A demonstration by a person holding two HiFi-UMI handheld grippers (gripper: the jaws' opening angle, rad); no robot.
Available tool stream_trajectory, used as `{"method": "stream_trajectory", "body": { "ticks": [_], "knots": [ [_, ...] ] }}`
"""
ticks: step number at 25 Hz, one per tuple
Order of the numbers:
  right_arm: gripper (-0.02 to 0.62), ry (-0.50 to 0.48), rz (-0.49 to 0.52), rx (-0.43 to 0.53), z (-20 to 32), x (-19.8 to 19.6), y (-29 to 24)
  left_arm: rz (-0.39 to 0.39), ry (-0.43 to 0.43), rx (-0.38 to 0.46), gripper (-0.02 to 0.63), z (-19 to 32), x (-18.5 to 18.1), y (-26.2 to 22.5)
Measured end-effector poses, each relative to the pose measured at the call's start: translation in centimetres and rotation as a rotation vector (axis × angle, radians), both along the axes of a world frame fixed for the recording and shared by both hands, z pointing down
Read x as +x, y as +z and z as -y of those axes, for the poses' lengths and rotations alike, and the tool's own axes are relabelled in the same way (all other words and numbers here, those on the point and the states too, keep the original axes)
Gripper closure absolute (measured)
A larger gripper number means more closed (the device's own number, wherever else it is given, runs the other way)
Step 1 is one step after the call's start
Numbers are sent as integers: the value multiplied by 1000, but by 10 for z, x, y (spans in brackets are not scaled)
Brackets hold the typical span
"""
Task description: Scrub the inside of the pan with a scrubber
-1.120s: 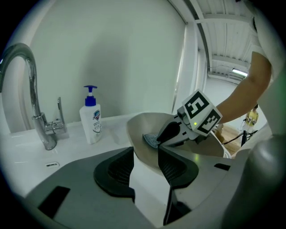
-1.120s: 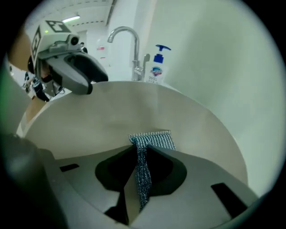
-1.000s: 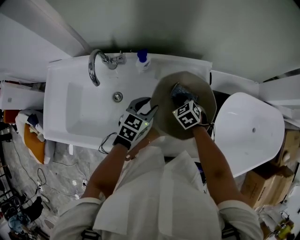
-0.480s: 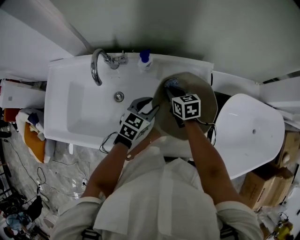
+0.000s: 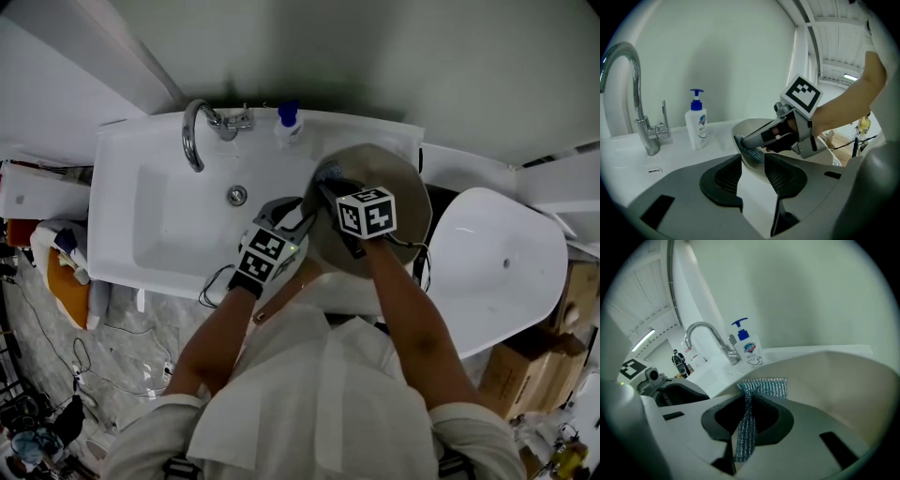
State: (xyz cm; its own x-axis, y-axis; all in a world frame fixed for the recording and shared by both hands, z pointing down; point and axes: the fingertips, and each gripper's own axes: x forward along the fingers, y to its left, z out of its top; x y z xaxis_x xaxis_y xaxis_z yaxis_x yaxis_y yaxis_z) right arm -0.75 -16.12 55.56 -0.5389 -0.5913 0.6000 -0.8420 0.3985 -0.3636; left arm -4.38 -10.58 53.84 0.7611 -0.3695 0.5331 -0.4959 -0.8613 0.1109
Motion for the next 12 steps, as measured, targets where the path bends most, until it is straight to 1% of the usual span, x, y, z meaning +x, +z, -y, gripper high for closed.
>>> {"method": "stream_trajectory", "body": {
  "ticks": [4,7,9,12],
  "knots": [
    [551,133,-54,7,23,31,4,17,3,-4,446,-2,-1,-1],
    [551,239,-47,4,34,57,3,20,7,-7,446,-1,0,-1],
    [551,248,-42,8,35,60,1,17,7,-8,446,-1,0,-1],
    [551,193,-47,7,30,46,1,15,3,-8,446,0,0,-2]
  ]
}}
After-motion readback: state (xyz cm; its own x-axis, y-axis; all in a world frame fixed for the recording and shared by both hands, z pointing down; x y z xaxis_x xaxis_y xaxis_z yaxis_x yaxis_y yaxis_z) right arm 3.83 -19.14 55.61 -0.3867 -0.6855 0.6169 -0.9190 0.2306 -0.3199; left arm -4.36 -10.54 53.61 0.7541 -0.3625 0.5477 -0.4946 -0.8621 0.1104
